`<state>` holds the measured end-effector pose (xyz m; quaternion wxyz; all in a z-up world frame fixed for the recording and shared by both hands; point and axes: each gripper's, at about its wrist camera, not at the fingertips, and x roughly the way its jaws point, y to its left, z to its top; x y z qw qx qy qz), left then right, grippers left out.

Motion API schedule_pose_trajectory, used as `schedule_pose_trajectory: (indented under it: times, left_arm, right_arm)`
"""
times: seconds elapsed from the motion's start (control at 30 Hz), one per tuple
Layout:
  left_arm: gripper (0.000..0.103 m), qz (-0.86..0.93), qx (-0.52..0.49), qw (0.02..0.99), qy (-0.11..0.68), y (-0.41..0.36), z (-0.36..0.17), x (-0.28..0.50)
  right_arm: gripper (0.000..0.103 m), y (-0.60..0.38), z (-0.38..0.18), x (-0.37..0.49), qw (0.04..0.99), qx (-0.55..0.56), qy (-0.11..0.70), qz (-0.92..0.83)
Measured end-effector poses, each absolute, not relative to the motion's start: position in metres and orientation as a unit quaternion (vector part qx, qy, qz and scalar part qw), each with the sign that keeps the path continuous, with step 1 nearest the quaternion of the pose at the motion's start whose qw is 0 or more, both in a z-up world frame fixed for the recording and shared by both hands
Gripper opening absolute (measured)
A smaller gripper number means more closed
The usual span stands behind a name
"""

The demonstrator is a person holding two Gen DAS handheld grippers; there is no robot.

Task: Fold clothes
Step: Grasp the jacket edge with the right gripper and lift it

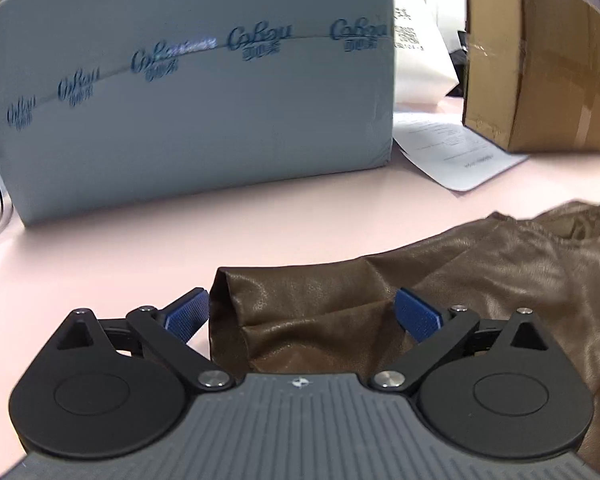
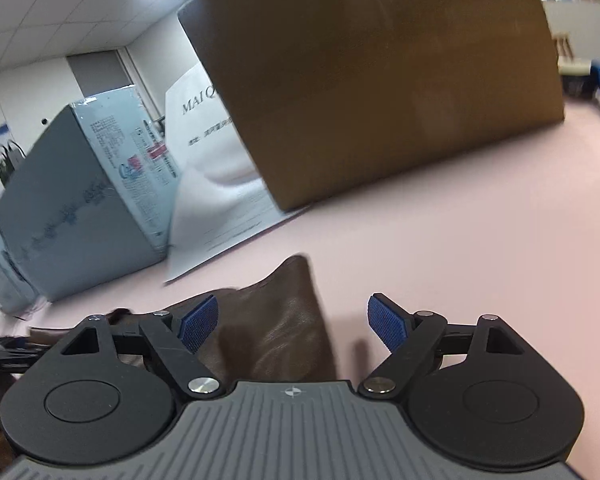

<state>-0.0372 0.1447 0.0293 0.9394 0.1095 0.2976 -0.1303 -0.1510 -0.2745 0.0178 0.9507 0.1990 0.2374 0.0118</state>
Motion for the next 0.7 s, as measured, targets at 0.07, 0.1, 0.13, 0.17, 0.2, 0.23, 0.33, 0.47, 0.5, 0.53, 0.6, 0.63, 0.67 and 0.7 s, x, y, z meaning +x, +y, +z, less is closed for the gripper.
schedule_pose_trajectory:
  times: [0.07, 0.1, 0.13, 0.17, 0.2, 0.23, 0.33, 0.47, 0.5, 0.53, 0.6, 0.63, 0.67, 0.7]
  left_arm:
    - [0.103, -0.108, 0.139, 0.942, 0.286, 0.136, 0.029, -0.041]
    - [0.103, -0.094, 0.163, 0.943, 0.274, 0.128, 0.029, -0.046]
    - [0.103, -0.088, 0.185, 0.943, 0.264, 0.122, 0.028, -0.05]
    - [0.103, -0.083, 0.206, 0.942, 0.253, 0.116, 0.027, -0.053]
    - [0.103, -0.08, 0.225, 0.94, 0.244, 0.111, 0.025, -0.056]
    - [0.103, -0.079, 0.228, 0.94, 0.243, 0.11, 0.025, -0.057]
    - [0.103, -0.082, 0.201, 0.941, 0.258, 0.118, 0.026, -0.052]
    - [0.097, -0.082, 0.175, 0.949, 0.248, 0.128, 0.034, -0.054]
    - [0.096, -0.081, 0.175, 0.952, 0.239, 0.13, 0.037, -0.057]
    - [0.095, -0.081, 0.163, 0.957, 0.228, 0.135, 0.046, -0.061]
    - [0.095, -0.087, 0.118, 0.967, 0.207, 0.151, 0.067, -0.068]
    - [0.095, -0.094, 0.084, 0.972, 0.199, 0.162, 0.08, -0.071]
    - [0.096, -0.091, 0.07, 0.974, 0.194, 0.168, 0.087, -0.071]
    - [0.097, -0.088, 0.058, 0.976, 0.189, 0.175, 0.093, -0.07]
  right_arm:
    - [0.024, -0.276, 0.014, -0.147, 0.946, 0.199, 0.256, 0.013]
    - [0.015, -0.276, 0.011, -0.143, 0.939, 0.21, 0.271, 0.025]
    - [0.014, -0.275, 0.01, -0.142, 0.938, 0.21, 0.275, 0.022]
    - [0.014, -0.273, 0.01, -0.141, 0.938, 0.208, 0.277, 0.02]
    - [0.014, -0.27, 0.011, -0.142, 0.942, 0.195, 0.273, 0.018]
    - [0.013, -0.267, 0.013, -0.142, 0.946, 0.185, 0.267, 0.016]
    - [0.013, -0.263, 0.012, -0.142, 0.949, 0.176, 0.262, 0.013]
    - [0.013, -0.266, 0.015, -0.145, 0.951, 0.185, 0.246, 0.019]
    - [0.013, -0.269, 0.017, -0.148, 0.952, 0.195, 0.233, 0.026]
    - [0.013, -0.274, 0.021, -0.151, 0.951, 0.215, 0.218, 0.036]
    - [0.009, -0.285, 0.027, -0.158, 0.944, 0.26, 0.195, 0.056]
    - [0.008, -0.289, 0.029, -0.16, 0.94, 0.277, 0.188, 0.063]
    - [0.008, -0.29, 0.03, -0.16, 0.939, 0.282, 0.186, 0.063]
    - [0.008, -0.289, 0.03, -0.158, 0.941, 0.277, 0.188, 0.054]
